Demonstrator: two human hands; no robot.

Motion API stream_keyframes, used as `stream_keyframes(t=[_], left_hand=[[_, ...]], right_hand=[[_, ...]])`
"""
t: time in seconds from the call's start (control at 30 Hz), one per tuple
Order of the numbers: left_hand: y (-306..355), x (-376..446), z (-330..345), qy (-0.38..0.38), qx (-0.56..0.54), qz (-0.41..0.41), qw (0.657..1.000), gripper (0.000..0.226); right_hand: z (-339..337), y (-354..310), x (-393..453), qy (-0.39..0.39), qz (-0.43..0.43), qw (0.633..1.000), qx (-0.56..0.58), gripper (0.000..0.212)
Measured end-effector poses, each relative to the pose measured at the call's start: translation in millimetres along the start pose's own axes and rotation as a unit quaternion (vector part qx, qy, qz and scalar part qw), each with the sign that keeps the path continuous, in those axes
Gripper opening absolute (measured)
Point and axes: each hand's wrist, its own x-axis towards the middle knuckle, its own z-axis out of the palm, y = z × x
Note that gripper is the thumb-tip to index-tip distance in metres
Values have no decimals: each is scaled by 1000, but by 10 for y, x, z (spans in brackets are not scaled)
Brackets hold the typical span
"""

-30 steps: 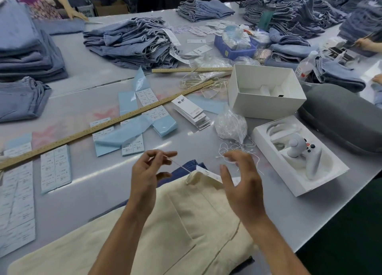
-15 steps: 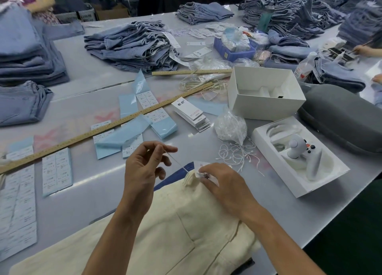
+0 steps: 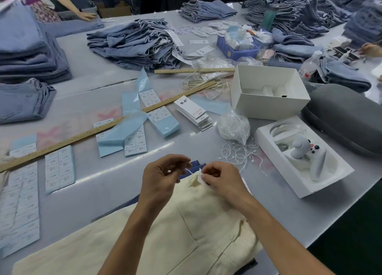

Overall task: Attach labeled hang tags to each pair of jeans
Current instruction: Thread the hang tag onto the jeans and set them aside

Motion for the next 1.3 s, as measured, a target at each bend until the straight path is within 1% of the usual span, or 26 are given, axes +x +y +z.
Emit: stream_keyframes(t=[0.13,0.23,0.3,0.4,0.5,0.6,0.7,0.9,1.07,1.2,1.3], left_hand=[[-59,30,115,7,69,21,997,24],[-118,20,239,-46,115,29,992,17],[-170,-2,301,-53,123,30,991,17],[-236,-27,327,-34,114,28,992,20],[-259,-64,344,-39,118,29,992,23],[-247,-93,366,-44,122,27,991,27],[-248,-104,351,-35,117,22,992,28],[-231,-114,349,-43,107,18,993,30],[-242,-112,354,-44,101,16,994,29],[-238,-94,350,-57,107,19,992,29],[-237,-76,332,-51,111,19,992,31]], right_hand=[[19,2,-54,-7,-14,999,42,20],[13,-12,-121,-21,-2,992,120,18],[4,-3,-174,-32,14,981,189,16],[-31,-2,-230,-8,38,961,275,9],[-35,-13,-252,1,57,945,322,8],[-3,-29,-278,-4,60,942,329,10],[19,-30,-290,-4,62,943,328,18],[21,-32,-298,-17,63,946,317,22],[22,-46,-298,0,60,946,320,20],[15,-61,-317,-13,65,950,304,20],[15,-54,-306,5,62,948,313,19]])
